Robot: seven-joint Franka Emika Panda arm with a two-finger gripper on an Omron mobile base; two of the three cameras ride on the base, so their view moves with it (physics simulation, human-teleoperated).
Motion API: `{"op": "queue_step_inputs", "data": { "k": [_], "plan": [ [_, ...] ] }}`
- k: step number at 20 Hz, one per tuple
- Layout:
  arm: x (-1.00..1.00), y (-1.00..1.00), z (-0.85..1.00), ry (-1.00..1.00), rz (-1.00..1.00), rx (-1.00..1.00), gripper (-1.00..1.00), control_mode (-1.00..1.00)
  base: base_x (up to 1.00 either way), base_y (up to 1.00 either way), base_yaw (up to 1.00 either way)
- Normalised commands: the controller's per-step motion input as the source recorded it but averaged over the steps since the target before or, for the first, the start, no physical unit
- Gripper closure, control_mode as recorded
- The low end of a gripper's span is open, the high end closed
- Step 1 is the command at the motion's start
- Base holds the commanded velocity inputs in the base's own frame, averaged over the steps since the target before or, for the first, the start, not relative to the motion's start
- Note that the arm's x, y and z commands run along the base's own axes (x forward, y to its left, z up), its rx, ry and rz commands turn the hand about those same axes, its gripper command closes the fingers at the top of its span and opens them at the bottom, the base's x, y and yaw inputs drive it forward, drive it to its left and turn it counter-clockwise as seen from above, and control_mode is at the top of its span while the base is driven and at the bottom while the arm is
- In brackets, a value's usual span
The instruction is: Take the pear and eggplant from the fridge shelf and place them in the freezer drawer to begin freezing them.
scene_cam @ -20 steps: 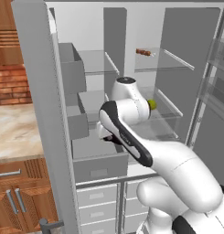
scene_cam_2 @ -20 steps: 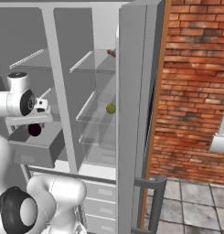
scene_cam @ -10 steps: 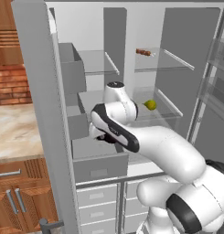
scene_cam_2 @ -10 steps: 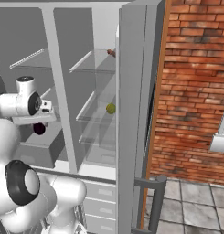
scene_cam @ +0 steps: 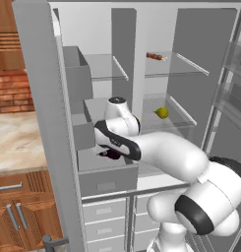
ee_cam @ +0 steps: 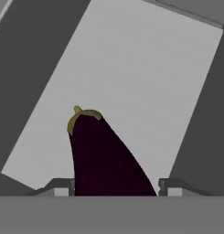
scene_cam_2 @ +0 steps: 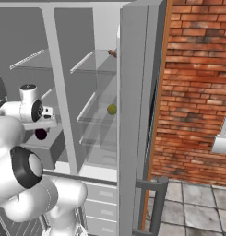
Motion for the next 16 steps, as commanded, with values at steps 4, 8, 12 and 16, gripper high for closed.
{"op": "queue_step_inputs", "data": {
  "k": [4, 8, 12, 16],
  "plan": [
    [0.13, 0.11, -0.28, 0.0, 0.0, 0.0, 1.0, -1.0, 0.0, 0.0, 0.0],
    [0.07, 0.07, -0.3, 0.0, 0.01, 0.0, 1.0, -1.0, 0.0, 0.0, 0.0],
    [0.01, 0.12, -0.41, 0.0, 0.0, 0.0, 1.0, -1.0, 0.0, 0.0, 0.0],
    [0.0, 0.16, -0.42, 0.0, 0.0, 0.0, 1.0, -1.0, 0.0, 0.0, 0.0]
  ]
}}
